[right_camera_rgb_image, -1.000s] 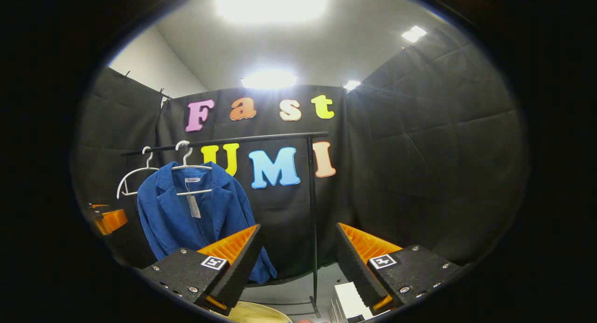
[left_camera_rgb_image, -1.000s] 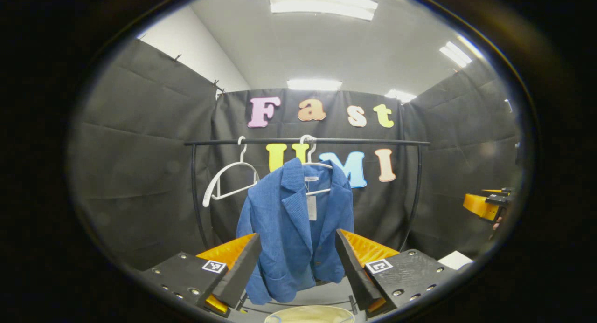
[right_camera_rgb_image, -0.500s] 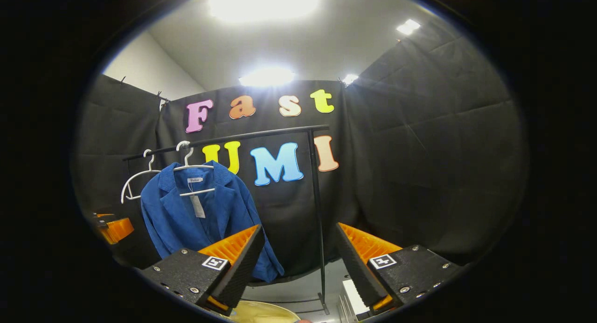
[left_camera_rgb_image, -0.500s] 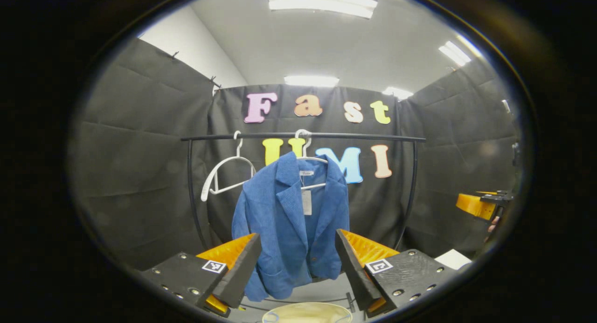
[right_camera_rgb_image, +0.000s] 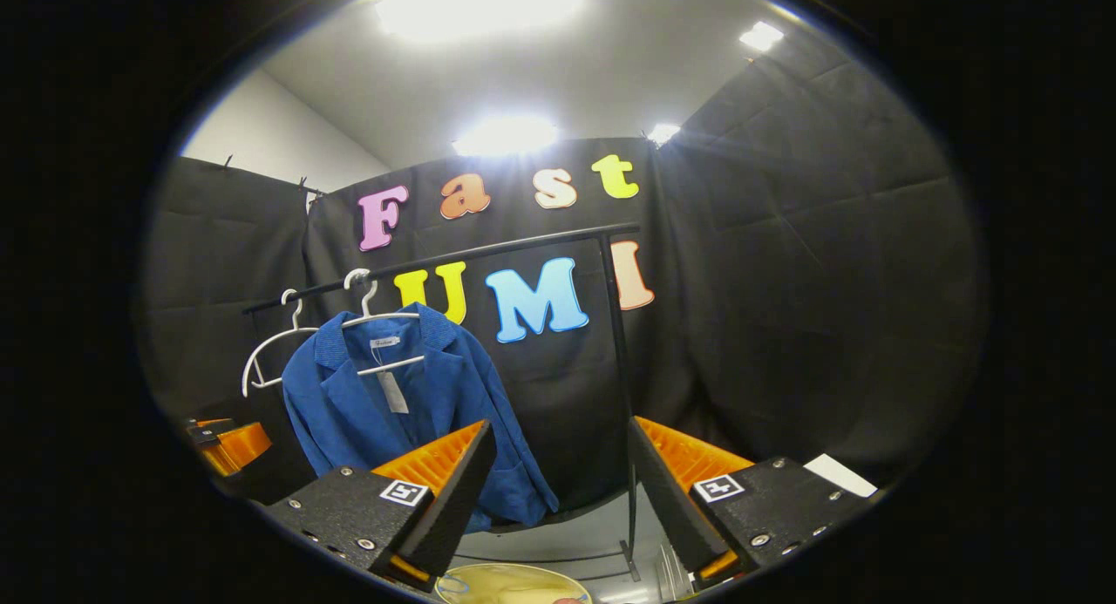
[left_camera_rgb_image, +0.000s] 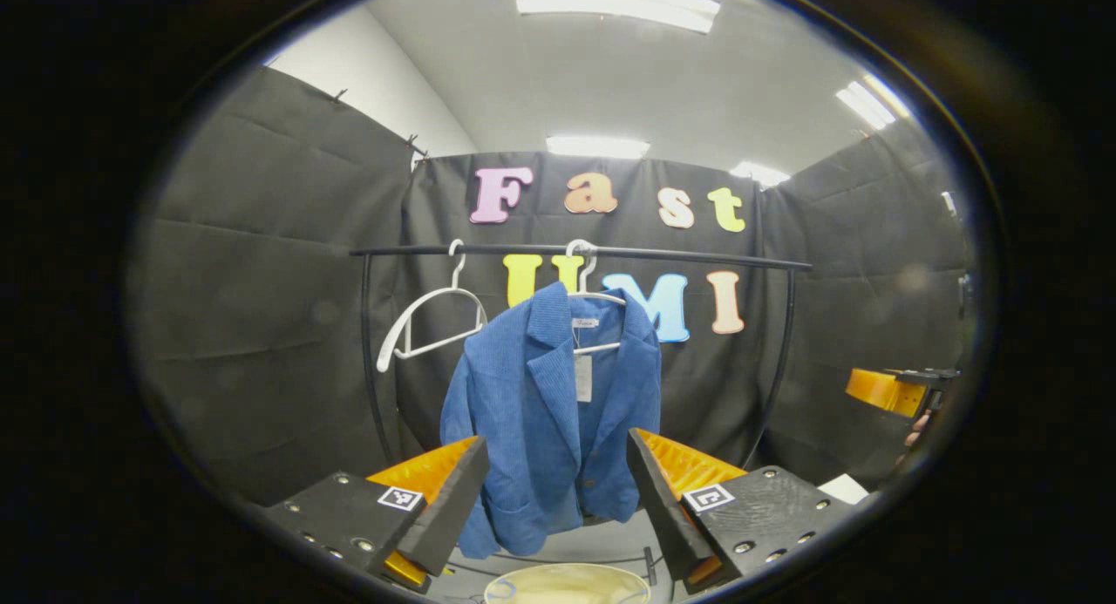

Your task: Grasp the clothes on the hanger with both hands and then place them into the laundry hamper below.

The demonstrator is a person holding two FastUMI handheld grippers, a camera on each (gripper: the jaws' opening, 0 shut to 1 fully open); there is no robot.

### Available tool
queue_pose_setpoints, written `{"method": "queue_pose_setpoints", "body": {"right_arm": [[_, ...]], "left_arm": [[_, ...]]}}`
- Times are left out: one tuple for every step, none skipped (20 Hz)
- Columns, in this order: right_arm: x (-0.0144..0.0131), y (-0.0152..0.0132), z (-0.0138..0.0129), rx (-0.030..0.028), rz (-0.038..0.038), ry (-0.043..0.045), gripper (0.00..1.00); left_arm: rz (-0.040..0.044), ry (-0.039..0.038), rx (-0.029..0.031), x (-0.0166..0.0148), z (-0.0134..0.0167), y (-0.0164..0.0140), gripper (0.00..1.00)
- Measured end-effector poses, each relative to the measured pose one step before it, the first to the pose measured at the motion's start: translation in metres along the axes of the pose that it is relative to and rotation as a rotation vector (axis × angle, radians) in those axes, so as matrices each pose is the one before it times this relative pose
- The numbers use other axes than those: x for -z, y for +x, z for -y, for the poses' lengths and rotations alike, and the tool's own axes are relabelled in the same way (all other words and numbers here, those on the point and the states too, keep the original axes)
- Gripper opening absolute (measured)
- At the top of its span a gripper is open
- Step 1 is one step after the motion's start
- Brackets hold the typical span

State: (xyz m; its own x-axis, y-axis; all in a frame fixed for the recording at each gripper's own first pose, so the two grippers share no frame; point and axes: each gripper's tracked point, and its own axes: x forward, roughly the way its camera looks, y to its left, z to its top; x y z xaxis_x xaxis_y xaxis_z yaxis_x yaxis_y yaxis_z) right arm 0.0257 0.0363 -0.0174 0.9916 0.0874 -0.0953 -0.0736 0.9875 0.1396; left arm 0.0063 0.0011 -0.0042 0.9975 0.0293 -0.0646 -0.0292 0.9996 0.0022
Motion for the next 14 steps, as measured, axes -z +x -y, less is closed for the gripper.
{"method": "queue_pose_setpoints", "body": {"right_arm": [[-0.00008,0.00428,-0.00464,-0.01737,-0.00566,0.00565,0.95],[0.00124,0.00868,-0.00685,-0.0177,-0.00742,0.00344,0.95],[0.00338,0.00956,-0.00748,-0.01911,-0.01112,0.00499,0.95],[0.00378,0.00878,-0.00715,-0.02138,-0.01747,0.01068,0.95],[0.00376,0.01105,-0.00457,-0.01844,-0.01709,0.01483,0.95],[0.00324,0.01069,-0.00372,-0.01635,-0.01802,0.01423,0.95],[0.00389,0.01108,-0.00343,-0.01662,-0.01759,0.01065,0.95],[0.00324,0.01181,-0.00254,-0.01493,-0.01521,0.00507,0.95],[0.00361,0.01161,-0.00193,-0.01519,-0.01628,0.00273,0.95],[0.00248,0.01206,-0.00227,-0.01617,-0.01633,0.00306,0.95],[0.00277,0.01043,-0.00201,-0.01598,-0.01501,0.006,0.95],[0.00164,0.01153,-0.00336,-0.02044,-0.01595,0.00912,0.95],[0.00182,0.01092,-0.00364,-0.02221,-0.01345,0.01076,0.92],[0.00122,0.01152,-0.00272,-0.02161,-0.01579,0.01101,0.92]], "left_arm": [[-0.00219,0.00235,-0.00615,0.00119,-0.00169,0.00294,0.89],[-0.00467,-0.00124,-0.00832,0.00086,-0.00123,0.00461,0.89],[-0.00452,-0.00398,-0.00866,0.00118,-0.00138,0.00601,0.89],[-0.00384,-0.00651,-0.00842,-0.00075,-0.00154,0.00535,0.89],[-0.00431,-0.00597,-0.01111,0.00059,-0.00191,0.00602,0.89],[-0.00442,-0.00369,-0.01261,-0.00084,-0.00132,0.00638,0.88],[-0.00338,-0.00107,-0.01221,0.00053,-0.00062,0.00602,0.88],[-0.00243,0.00041,-0.01014,-0.00143,-0.00027,0.00707,0.92],[-0.00557,-0.00094,-0.00887,0.0008,0.00164,0.00846,0.92],[-0.00771,-0.0029,-0.00758,0.00109,0.00121,0.00748,0.92],[-0.00867,-0.00518,-0.00853,0.00413,0.0017,0.00815,0.91],[-0.00884,-0.00969,-0.00716,0.00186,0.0013,0.01001,0.9],[-0.01013,-0.01128,-0.00827,0.00322,0.00325,0.01,0.89],[-0.01382,-0.01172,-0.00969,0.00262,0.00198,0.00911,0.89]]}}
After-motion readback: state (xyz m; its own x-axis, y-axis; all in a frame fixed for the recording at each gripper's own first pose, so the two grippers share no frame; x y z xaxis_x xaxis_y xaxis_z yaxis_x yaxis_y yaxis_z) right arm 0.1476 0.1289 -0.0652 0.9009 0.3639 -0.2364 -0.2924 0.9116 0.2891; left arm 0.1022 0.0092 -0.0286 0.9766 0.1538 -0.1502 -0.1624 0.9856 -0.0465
